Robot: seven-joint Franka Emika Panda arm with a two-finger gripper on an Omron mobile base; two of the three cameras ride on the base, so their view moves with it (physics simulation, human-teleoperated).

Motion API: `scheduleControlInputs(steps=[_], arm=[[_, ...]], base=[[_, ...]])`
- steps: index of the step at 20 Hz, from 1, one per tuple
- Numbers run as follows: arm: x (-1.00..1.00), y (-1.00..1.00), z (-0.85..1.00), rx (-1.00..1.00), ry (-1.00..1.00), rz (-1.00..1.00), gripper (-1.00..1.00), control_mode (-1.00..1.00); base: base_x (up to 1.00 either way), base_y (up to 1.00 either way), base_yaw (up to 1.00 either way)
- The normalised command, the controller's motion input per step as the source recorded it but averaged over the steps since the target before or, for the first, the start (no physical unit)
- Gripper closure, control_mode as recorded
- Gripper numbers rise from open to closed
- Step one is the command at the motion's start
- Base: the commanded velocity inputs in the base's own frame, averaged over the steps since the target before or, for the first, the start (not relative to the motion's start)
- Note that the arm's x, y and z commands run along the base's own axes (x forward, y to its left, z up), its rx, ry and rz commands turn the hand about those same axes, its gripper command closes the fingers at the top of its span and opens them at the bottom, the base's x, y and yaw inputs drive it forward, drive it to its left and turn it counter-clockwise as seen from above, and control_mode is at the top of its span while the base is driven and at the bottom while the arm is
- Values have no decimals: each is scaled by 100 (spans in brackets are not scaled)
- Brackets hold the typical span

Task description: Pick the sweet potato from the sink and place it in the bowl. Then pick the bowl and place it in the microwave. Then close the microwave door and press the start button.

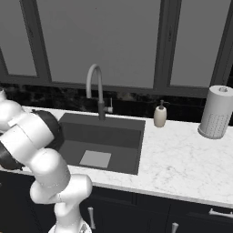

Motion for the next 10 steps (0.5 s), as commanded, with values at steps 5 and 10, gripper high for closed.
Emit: scheduleControlInputs(steps=[5, 10], arm=[[2, -64, 20, 15, 5, -1, -100, -100], [1, -19, -2, 2, 1, 0, -100, -100]], base=[[0, 0, 0], [0, 0, 0]])
